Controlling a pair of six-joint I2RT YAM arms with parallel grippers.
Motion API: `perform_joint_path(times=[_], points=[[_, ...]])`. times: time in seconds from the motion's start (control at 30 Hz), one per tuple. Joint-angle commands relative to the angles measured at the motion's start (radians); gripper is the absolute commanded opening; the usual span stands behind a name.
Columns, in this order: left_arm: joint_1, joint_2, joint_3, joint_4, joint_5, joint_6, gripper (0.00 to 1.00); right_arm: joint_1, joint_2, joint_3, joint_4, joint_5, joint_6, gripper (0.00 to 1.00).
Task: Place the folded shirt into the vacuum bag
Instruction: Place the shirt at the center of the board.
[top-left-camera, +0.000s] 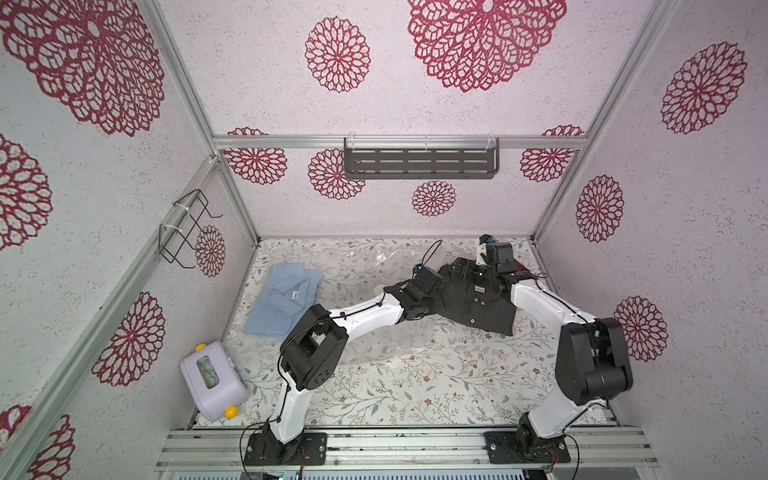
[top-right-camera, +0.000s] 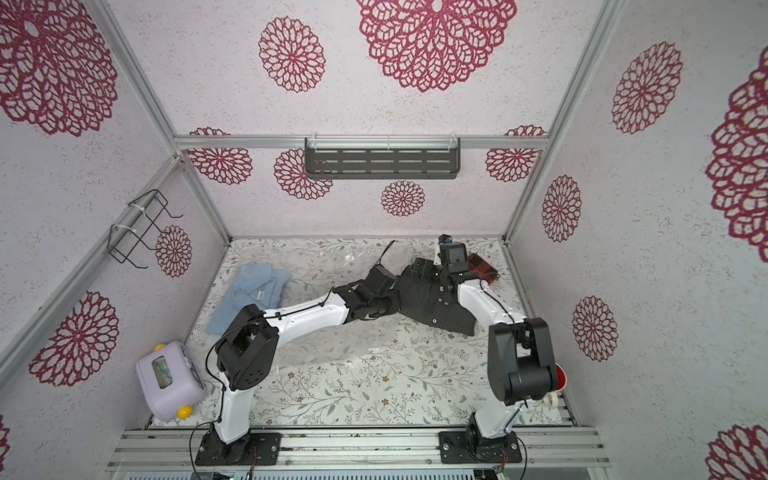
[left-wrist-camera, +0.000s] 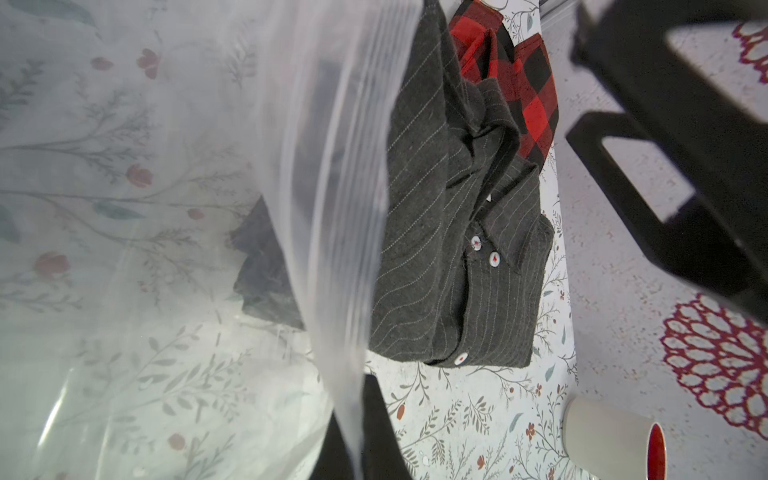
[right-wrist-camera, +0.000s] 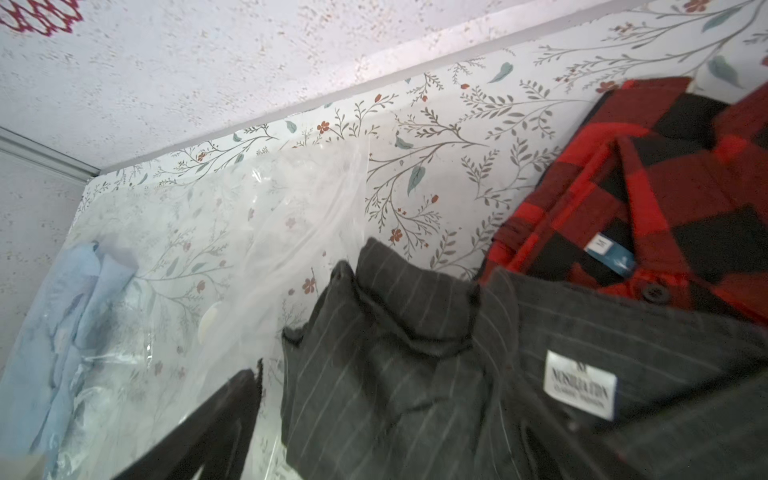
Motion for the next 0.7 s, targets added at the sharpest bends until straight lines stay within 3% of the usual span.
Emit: perform_joint_path(times=[0.0,0.23,0.43,0.67], points=[[0.005,-0.077,-0.029,0.032,0.008,0.001,0.06,-0.003,-0.099,-0.093,0.007,-0.007,-0.032,0.92],[0.005,-0.172,-0.066,0.033,0.014,-0.001,0.08,0.008,-0.25,-0.312,0.059,-0.144,0.001,0.81],[0.012,-0.212,-0.072,-0.008,-0.011,0.025,0.39,0.061,-0.344,-0.451,0.11,-0.315,0.021,0.79],[0.06,-0.332,-0.155,-0.064,-0.093,0.067,0.52,0.128,-0.381,-0.598,0.22,-0.365,0.164,0.84]])
